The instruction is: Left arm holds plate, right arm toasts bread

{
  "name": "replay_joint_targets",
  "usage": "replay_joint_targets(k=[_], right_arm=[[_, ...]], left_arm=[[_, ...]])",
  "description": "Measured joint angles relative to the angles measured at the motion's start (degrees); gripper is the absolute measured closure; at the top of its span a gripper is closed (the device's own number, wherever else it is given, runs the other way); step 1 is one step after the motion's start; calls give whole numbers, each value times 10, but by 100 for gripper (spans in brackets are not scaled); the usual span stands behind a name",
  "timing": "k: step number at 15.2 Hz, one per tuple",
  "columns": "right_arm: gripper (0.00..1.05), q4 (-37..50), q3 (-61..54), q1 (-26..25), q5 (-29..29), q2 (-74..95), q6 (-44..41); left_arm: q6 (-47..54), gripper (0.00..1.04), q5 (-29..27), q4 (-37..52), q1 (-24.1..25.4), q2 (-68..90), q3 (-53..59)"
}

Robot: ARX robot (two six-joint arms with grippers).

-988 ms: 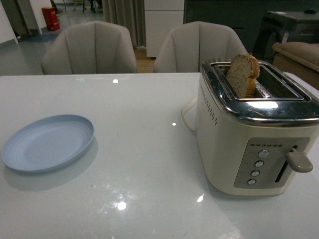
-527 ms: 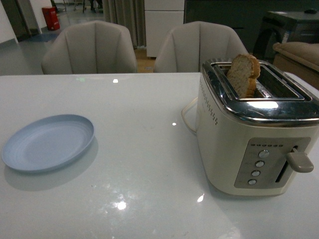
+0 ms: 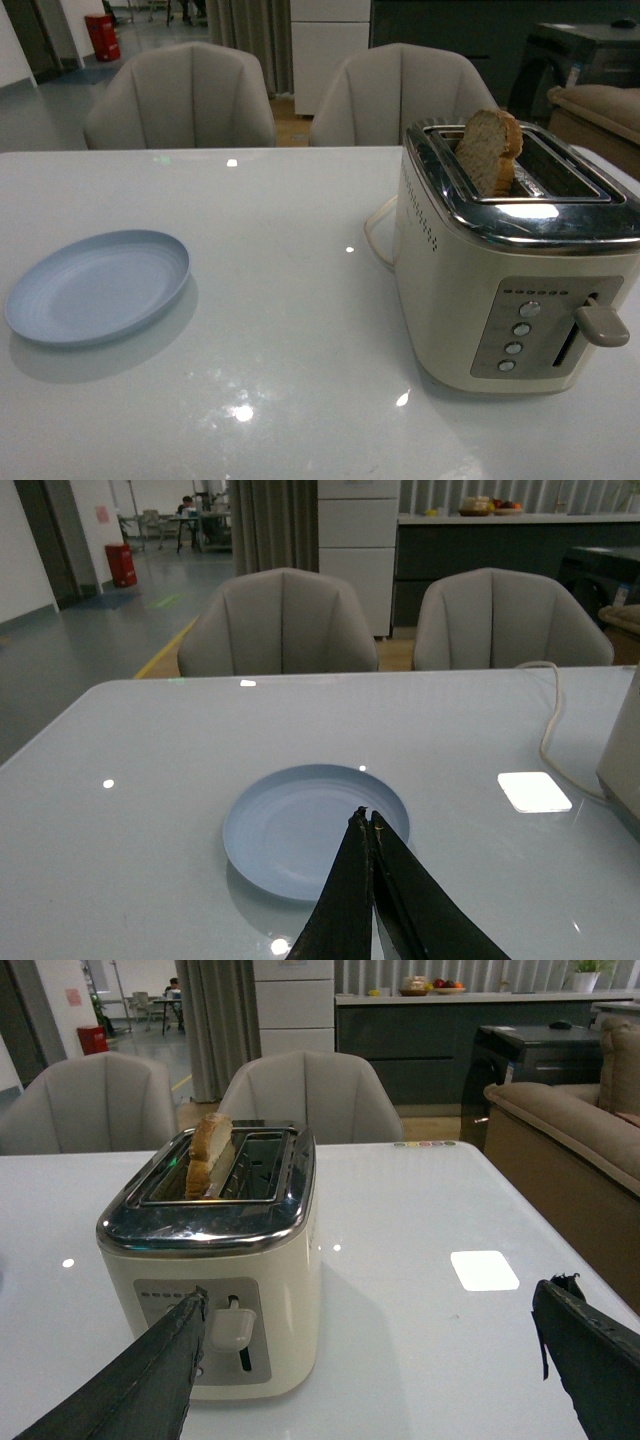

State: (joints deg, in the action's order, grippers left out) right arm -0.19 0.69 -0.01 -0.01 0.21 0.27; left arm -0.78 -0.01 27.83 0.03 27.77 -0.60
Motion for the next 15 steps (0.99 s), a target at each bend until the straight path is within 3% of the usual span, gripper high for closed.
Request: replay_joint_targets(k=[14, 15], right_arm=[[6, 0, 0, 0, 0, 0, 0], [6, 0, 0, 0, 0, 0, 0]], left_arm=[[0, 103, 0, -187, 0, -184, 0], [0, 103, 2, -276, 0, -243, 0]])
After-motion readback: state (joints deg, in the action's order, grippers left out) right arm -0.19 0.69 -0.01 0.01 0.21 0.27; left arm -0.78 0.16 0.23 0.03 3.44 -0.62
